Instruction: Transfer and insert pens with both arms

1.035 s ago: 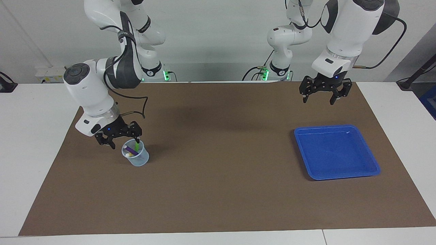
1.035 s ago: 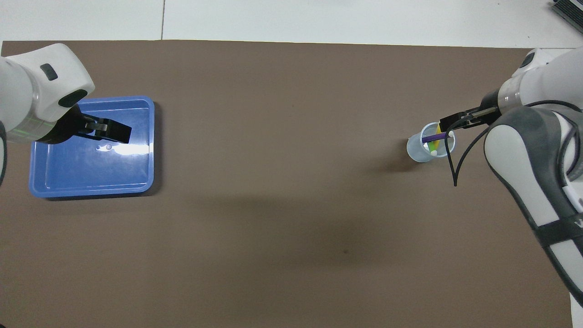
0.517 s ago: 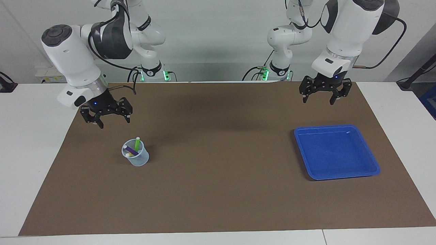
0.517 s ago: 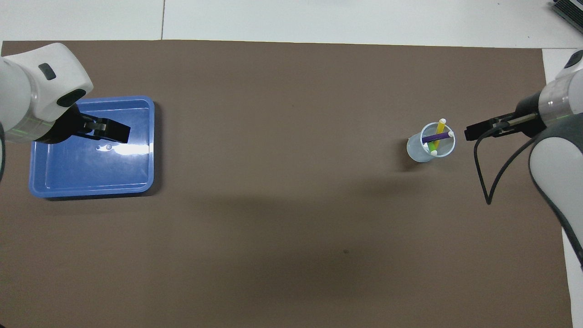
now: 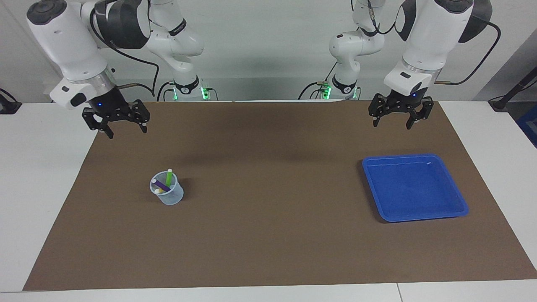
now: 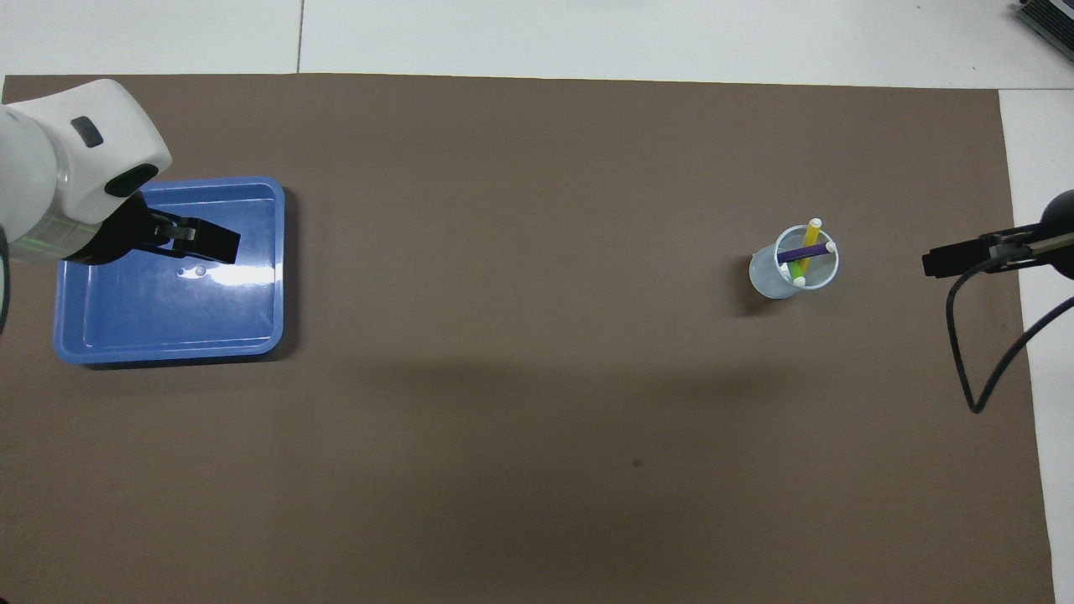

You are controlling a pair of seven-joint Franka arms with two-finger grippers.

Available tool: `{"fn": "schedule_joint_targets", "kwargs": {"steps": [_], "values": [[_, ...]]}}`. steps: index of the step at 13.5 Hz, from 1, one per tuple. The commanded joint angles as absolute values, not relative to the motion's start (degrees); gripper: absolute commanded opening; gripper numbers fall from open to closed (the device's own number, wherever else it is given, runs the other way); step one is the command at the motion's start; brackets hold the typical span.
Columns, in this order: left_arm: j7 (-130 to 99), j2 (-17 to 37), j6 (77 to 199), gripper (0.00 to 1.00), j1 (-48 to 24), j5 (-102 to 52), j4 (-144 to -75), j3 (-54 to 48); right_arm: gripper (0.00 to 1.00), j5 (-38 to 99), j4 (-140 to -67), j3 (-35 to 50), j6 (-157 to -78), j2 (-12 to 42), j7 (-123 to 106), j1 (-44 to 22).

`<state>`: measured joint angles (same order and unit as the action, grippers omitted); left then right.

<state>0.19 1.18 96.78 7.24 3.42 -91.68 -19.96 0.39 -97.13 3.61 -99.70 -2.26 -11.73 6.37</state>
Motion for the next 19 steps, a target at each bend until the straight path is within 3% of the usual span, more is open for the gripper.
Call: {"fn": "schedule_joint_targets", "kwargs": {"steps": [1, 4, 19], "values": [[0.3, -0.4, 97.2, 1.0, 9.3, 4.1, -92.8, -19.2, 1.0, -1.2, -97.2, 4.1, -98.8, -3.3, -10.4, 6.8], [0.8, -1.0, 97.4, 1.0, 14.2, -0.1, -92.3, -18.1, 1.0, -1.2, -97.3, 4.0, -98.3, -4.5, -10.4, 7.0], [0.6, -2.3, 96.2, 1.0, 13.4, -0.1, -93.3, -18.3, 1.0, -1.1, -98.0, 4.0, -93.2, -7.6, -11.0, 8.4]]}}
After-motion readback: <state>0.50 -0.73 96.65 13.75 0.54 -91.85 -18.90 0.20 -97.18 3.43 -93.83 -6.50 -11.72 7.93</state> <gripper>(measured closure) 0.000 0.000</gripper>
